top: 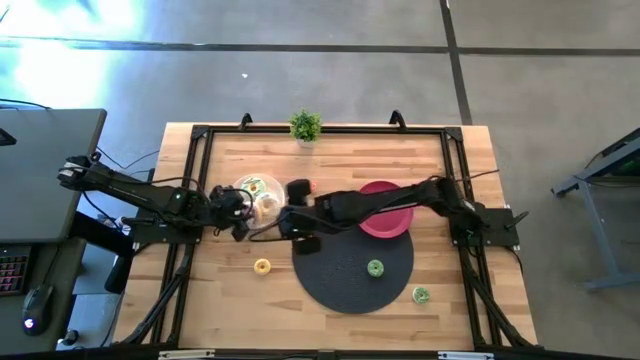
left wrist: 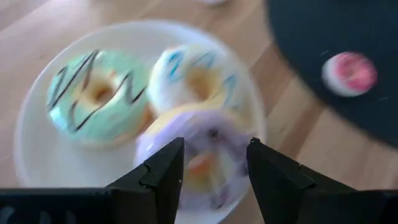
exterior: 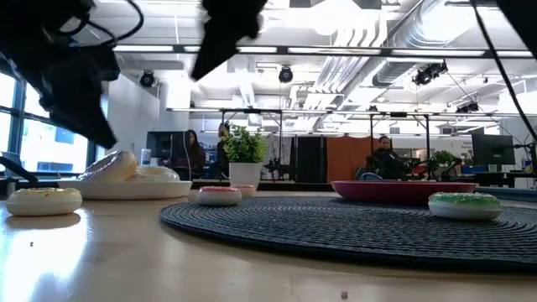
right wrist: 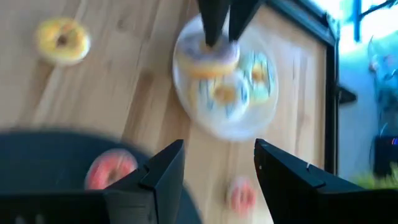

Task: Pick & Place donuts
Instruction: Put the bottom small pink donut onto the red plate

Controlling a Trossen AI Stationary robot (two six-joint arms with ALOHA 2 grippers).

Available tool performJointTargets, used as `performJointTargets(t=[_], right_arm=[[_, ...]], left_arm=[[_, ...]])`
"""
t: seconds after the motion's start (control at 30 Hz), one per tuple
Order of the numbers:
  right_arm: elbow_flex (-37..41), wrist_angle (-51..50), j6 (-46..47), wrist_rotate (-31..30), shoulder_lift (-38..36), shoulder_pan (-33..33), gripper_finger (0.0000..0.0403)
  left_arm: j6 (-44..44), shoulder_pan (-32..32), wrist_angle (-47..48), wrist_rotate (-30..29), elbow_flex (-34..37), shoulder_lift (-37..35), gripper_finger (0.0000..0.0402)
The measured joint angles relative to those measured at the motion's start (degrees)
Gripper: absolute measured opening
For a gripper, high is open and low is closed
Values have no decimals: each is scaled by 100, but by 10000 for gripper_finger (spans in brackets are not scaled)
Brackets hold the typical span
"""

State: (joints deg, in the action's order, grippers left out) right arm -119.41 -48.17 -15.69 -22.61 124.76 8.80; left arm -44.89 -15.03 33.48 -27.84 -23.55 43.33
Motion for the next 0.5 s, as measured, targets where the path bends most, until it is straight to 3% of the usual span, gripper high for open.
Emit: performJointTargets(t=[0.1, 0.27, 0.37, 0.5], right_arm=[[0, -877, 524, 152, -354, 103, 183], [52, -1668, 1477, 1124, -503, 318, 175], [551, -1192, 1516, 1312, -502, 533, 168], [1567, 188, 1174, 1112, -488, 743, 161]], left_arm=[[419, 0, -587, 220, -2, 4, 168], [891, -15, -1215, 1112, -2, 4, 168], [1014, -159, -1369, 1357, -2, 4, 168], [1015, -486, -1397, 1183, -2, 7, 168]])
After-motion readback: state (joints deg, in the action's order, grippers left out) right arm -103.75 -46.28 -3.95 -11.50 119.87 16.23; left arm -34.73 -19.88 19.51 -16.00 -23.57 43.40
